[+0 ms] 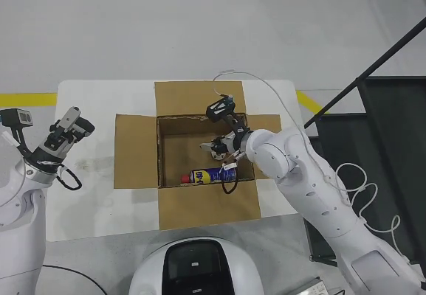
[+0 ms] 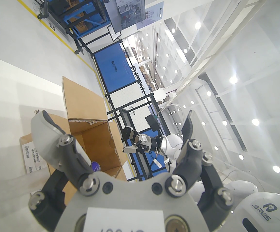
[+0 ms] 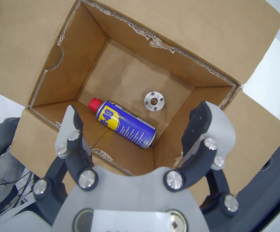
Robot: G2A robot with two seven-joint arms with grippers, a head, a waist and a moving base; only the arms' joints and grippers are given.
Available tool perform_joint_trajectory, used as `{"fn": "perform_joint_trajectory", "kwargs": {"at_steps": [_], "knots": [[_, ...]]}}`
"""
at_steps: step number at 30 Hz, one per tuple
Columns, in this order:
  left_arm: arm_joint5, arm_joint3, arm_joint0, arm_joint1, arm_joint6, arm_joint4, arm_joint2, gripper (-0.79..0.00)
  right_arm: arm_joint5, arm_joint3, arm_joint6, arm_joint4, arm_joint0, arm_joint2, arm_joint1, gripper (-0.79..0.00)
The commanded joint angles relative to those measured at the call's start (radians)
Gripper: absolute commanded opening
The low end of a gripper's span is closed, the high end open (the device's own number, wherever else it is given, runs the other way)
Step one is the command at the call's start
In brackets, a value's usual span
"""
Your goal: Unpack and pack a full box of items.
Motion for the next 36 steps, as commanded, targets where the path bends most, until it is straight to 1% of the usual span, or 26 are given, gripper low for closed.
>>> {"fn": "perform_joint_trajectory", "kwargs": {"at_steps": [1,12,14,16,22,27,36], "knots": [[0.000,0.000,0.000,0.000,0.000,0.000,0.000,0.000,0.000,0.000,0.000,0.000,0.000,0.000,0.000,0.000],[0.000,0.000,0.000,0.000,0.000,0.000,0.000,0.000,-0.003,0.000,-0.005,0.000,-0.003,-0.002,0.000,0.000],[0.000,0.000,0.000,0.000,0.000,0.000,0.000,0.000,-0.025,0.003,-0.019,-0.004,-0.006,-0.018,-0.002,0.000],[0.000,0.000,0.000,0.000,0.000,0.000,0.000,0.000,-0.037,0.018,-0.011,-0.007,0.013,-0.048,-0.008,0.000],[0.000,0.000,0.000,0.000,0.000,0.000,0.000,0.000,0.009,0.116,0.025,0.024,0.086,-0.132,-0.036,0.000],[0.000,0.000,0.000,0.000,0.000,0.000,0.000,0.000,0.053,0.211,0.023,0.068,0.121,-0.164,-0.056,0.000],[0.000,0.000,0.000,0.000,0.000,0.000,0.000,0.000,0.054,0.220,0.022,0.074,0.124,-0.166,-0.058,0.000]]}}
